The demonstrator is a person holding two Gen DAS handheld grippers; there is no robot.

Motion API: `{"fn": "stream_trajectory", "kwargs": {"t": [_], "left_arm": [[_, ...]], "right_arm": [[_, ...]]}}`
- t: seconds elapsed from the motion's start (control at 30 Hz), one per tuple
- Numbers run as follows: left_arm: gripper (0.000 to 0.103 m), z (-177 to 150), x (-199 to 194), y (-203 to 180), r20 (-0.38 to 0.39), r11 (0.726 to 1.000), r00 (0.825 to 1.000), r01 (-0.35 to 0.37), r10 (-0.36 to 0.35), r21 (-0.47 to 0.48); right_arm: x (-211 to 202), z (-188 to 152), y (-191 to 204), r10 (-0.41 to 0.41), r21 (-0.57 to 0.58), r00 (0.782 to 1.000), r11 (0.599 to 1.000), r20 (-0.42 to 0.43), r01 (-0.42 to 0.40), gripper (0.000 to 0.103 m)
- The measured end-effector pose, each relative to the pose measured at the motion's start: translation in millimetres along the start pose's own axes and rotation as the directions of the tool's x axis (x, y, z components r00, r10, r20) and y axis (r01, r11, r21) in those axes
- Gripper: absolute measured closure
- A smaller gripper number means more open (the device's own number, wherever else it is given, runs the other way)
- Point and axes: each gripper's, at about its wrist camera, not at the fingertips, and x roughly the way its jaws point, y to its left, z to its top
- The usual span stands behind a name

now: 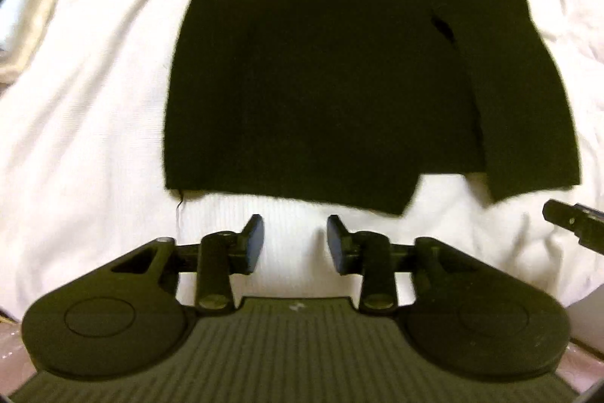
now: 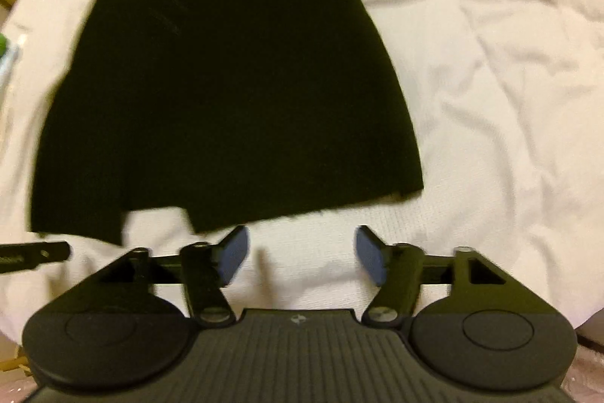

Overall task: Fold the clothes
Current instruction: 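Open both grippers and withdraw them from the flattened garment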

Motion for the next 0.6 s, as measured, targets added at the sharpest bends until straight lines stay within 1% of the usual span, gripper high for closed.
{"fn": "stream_trajectory", "kwargs": {"t": [0.03, 0.1, 0.2, 0.27, 0.4, 0.47, 0.53, 0.6], "left_arm": [[0.062, -1, -10, -4, 0.015, 1.000, 1.000, -0.003, 0.003, 0.000], [0.060, -5, -28, -11, 0.045, 1.000, 0.999, -0.015, 0.015, -0.001], [0.060, -10, -55, -22, 0.090, 0.999, 0.995, -0.033, 0.033, -0.003], [0.059, -14, -73, -29, 0.120, 0.999, 0.992, -0.043, 0.043, -0.011], [0.053, -24, -110, -43, 0.181, 0.998, 0.982, -0.048, 0.055, -0.043], [0.053, -43, -129, -47, 0.210, 0.997, 0.976, -0.053, 0.063, -0.056], [0.051, -63, -146, -52, 0.236, 0.996, 0.969, -0.053, 0.068, -0.068], [0.050, -78, -170, -59, 0.260, 0.996, 0.964, -0.045, 0.064, -0.079]], "right_arm": [[-11, 2, 3, 0.013, -0.009, 1.000, 1.000, 0.018, -0.013, 0.026], [-29, 7, 8, 0.022, 0.002, 0.998, 1.000, 0.062, -0.022, 0.025], [-52, 11, 13, 0.039, -0.016, 0.995, 0.999, 0.087, -0.038, 0.022], [-68, 12, 13, 0.054, -0.016, 0.993, 0.999, 0.104, -0.052, 0.018], [-97, 8, 8, 0.075, -0.044, 0.990, 0.997, 0.119, -0.071, 0.016], [-111, -1, 2, 0.080, -0.054, 0.988, 0.996, 0.132, -0.074, 0.014], [-123, -10, 7, 0.080, -0.048, 0.986, 0.996, 0.144, -0.074, 0.015], [-135, -20, 6, 0.084, -0.054, 0.984, 0.996, 0.155, -0.076, 0.015]]}}
